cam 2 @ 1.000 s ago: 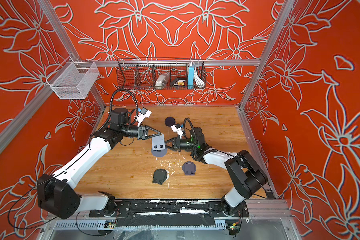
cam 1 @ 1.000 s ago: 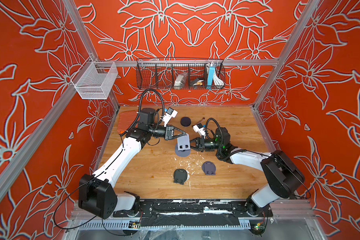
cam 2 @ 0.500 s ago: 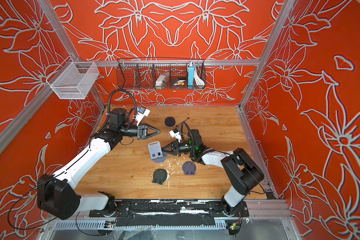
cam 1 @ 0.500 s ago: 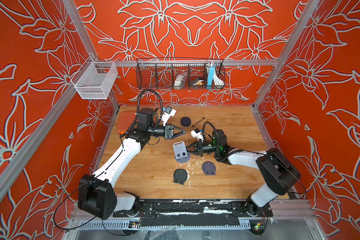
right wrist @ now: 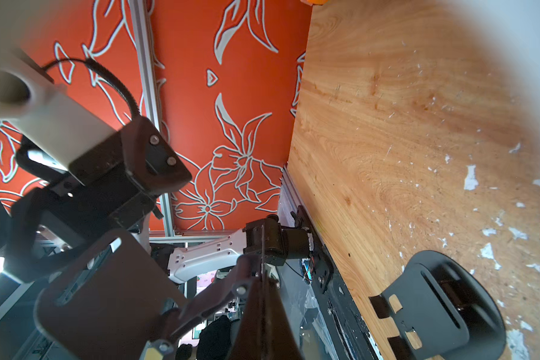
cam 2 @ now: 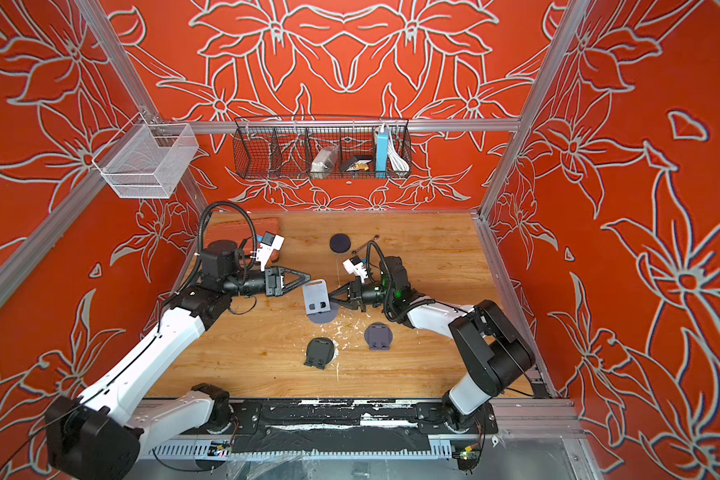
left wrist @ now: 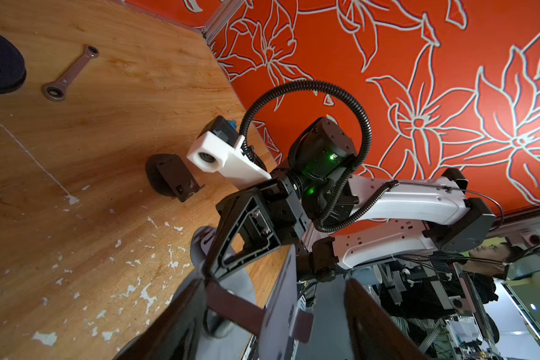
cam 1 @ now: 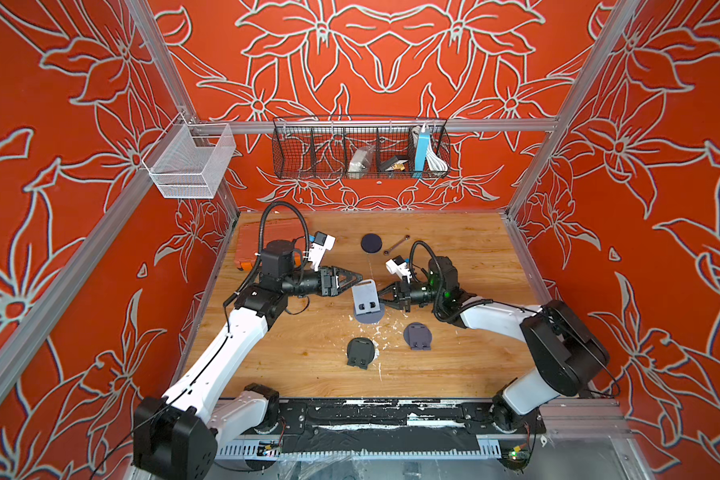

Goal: Open the phone stand

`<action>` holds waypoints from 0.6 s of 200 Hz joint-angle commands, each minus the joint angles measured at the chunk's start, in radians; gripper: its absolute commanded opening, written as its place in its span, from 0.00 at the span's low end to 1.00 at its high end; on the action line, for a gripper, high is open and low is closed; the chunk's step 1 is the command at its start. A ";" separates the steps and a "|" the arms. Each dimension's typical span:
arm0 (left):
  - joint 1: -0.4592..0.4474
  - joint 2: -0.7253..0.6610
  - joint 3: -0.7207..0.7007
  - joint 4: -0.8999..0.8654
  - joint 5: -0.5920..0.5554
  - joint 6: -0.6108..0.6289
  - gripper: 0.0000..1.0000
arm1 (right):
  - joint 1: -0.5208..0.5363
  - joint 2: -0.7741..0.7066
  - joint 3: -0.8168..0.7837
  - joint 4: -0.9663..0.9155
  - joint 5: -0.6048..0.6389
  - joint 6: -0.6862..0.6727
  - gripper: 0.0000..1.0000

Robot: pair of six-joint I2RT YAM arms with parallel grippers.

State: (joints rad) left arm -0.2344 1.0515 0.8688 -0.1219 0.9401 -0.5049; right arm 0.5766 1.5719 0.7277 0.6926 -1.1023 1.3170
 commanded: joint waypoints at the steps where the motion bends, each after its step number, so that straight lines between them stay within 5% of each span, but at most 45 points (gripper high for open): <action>1: 0.006 -0.019 -0.051 0.024 0.005 -0.073 0.70 | -0.012 -0.027 0.041 0.008 -0.022 -0.011 0.00; 59: -0.057 0.027 -0.079 0.099 0.012 -0.098 0.66 | -0.010 -0.005 0.061 0.037 -0.021 0.011 0.00; 120: -0.088 0.075 -0.065 0.190 0.024 -0.124 0.46 | -0.009 -0.001 0.055 0.019 -0.016 -0.001 0.00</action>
State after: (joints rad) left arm -0.3019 1.1042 0.7834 0.0128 0.9443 -0.6266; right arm 0.5674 1.5703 0.7593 0.6838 -1.1019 1.3178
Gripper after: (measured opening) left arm 0.517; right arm 0.050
